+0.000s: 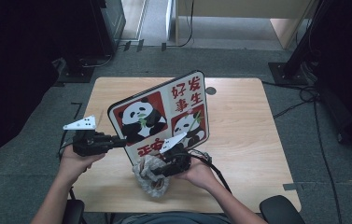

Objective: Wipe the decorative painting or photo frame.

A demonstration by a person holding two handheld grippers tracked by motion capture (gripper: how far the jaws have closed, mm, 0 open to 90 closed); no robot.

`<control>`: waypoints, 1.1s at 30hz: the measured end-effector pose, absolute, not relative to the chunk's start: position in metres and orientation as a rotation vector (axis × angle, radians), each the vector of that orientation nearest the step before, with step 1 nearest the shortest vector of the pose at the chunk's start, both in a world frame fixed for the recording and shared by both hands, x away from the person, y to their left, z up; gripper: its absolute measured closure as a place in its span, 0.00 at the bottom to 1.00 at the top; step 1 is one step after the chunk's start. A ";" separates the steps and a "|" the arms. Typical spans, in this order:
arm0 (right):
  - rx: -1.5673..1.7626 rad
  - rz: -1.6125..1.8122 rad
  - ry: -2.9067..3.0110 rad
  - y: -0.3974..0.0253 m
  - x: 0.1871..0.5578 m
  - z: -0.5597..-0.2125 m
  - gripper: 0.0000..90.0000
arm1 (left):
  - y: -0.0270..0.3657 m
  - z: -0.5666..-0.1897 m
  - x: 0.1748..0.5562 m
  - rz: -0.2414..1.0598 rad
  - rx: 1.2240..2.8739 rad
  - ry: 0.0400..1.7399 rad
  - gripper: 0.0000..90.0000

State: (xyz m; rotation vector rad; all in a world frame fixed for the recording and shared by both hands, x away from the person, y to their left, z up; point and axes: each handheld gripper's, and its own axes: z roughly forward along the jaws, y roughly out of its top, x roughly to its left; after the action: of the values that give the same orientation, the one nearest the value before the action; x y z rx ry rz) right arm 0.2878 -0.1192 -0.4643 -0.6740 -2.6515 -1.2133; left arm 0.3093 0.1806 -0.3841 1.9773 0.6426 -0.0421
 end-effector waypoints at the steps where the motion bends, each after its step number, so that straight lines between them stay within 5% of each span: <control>1: -0.675 -1.222 -2.648 -0.121 0.287 -0.463 0.70 | 0.181 -0.384 0.309 -0.042 1.977 0.643 0.87; 19: -0.639 -1.335 -2.611 -0.138 0.290 -0.392 0.71 | 0.180 -0.385 0.308 -0.045 1.971 0.651 0.87; 33: -0.597 -1.441 -2.634 -0.130 0.311 -0.301 0.70 | 0.181 -0.385 0.308 -0.046 1.966 0.652 0.87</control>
State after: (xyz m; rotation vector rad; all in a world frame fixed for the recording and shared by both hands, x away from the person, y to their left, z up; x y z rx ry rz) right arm 0.3107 -0.1302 -0.3014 -0.5968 -2.6341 -1.4413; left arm 0.3082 0.1806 -0.3847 1.9664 0.6518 -0.0457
